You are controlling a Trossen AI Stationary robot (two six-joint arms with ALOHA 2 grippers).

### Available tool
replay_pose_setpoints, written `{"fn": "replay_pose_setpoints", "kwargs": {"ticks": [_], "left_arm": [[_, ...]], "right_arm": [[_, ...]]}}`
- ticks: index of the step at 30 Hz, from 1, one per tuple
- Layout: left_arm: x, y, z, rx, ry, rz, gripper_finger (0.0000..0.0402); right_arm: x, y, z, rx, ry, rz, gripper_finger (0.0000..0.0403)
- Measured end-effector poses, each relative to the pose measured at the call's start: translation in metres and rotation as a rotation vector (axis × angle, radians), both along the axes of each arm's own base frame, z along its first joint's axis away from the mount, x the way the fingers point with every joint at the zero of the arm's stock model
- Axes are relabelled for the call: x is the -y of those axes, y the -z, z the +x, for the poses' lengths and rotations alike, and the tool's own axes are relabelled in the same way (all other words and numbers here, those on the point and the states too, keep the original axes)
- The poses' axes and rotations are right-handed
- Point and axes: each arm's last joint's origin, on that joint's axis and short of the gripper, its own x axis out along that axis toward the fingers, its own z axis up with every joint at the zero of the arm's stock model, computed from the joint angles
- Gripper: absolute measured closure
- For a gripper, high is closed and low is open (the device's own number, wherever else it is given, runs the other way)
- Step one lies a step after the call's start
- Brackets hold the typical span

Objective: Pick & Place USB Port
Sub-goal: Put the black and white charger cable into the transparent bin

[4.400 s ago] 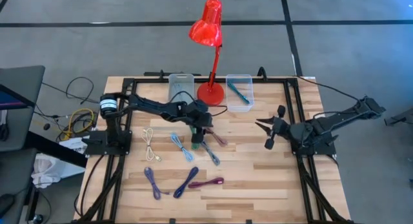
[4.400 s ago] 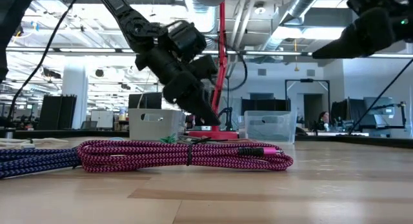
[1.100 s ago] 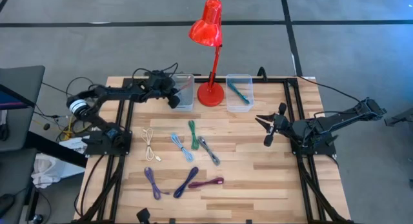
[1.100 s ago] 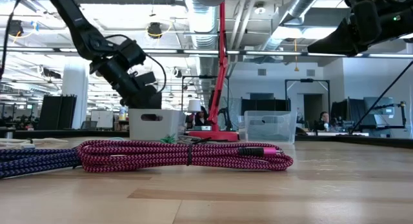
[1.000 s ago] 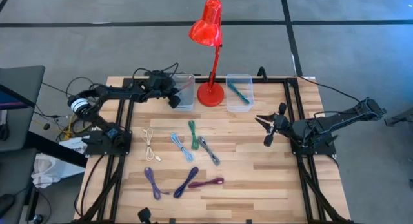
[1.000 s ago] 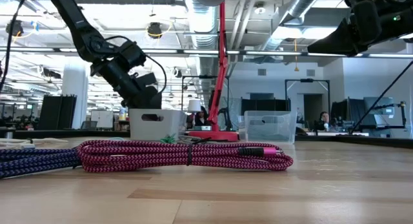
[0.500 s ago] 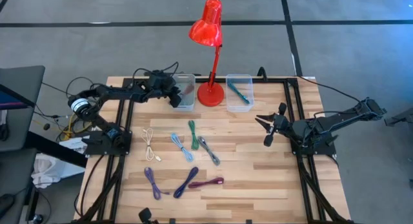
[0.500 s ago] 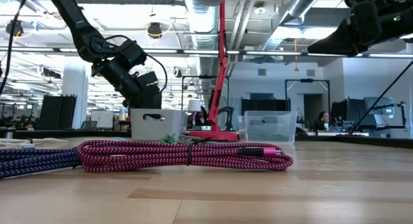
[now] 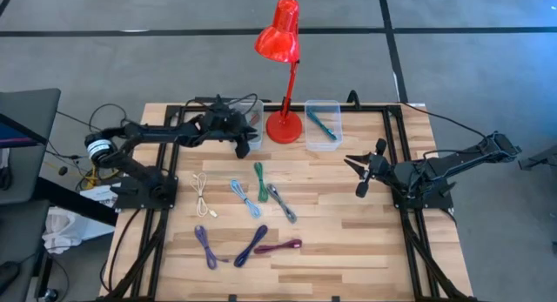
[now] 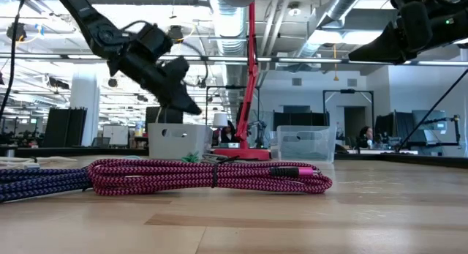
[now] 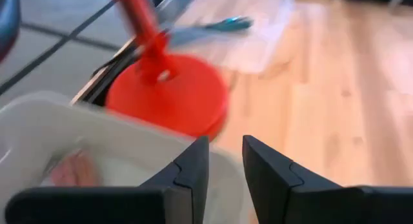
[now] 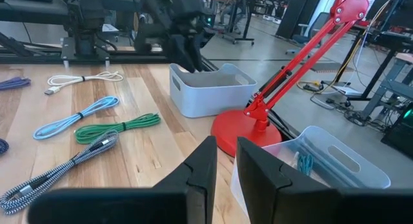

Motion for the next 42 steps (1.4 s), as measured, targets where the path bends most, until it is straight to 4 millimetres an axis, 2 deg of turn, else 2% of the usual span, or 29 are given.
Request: {"fn": "replay_pose_setpoints", "kwargs": {"ticks": [8, 17, 32, 42], "left_arm": [[0.026, -0.025, -0.002, 0.085, 0.061, 0.062, 0.0307], [0.031, -0.043, -0.013, 0.147, 0.034, 0.105, 0.0307], [0.032, -0.044, -0.014, 0.143, 0.034, 0.103, 0.0307], [0.032, -0.043, -0.014, 0.140, 0.034, 0.101, 0.0307]], "right_arm": [[-0.004, 0.006, 0.006, 0.015, -0.038, 0.121, 0.0349], [-0.017, 0.014, 0.029, -0.011, -0.066, 0.146, 0.0349], [-0.043, 0.010, 0.096, -0.176, -0.130, 0.159, 0.0330], [-0.042, 0.022, 0.134, -0.260, -0.115, 0.205, 0.0330]]}}
